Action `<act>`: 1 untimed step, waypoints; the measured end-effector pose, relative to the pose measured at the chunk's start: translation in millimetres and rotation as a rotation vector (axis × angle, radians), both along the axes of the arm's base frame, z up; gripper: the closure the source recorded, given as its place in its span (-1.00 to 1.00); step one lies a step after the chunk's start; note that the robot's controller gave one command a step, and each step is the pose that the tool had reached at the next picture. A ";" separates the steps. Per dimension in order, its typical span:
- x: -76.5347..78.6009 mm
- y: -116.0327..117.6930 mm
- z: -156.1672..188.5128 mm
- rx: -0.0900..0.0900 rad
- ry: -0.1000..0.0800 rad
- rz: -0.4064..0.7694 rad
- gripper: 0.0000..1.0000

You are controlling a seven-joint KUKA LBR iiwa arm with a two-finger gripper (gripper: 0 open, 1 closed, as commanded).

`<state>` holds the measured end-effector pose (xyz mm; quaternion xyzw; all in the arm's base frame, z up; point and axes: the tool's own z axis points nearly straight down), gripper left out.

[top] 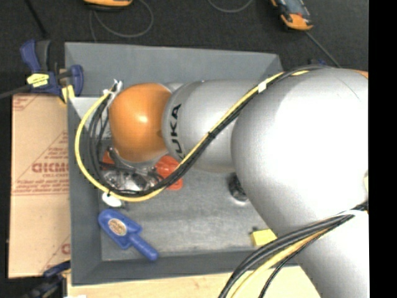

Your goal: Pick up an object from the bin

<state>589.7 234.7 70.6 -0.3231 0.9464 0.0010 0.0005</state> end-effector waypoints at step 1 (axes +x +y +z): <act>-2.3 -1.1 37.6 -0.004 0.007 -0.001 1.00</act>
Offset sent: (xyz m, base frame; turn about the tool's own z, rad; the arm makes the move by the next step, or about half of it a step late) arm 0.0145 -0.0734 0.0411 -0.0300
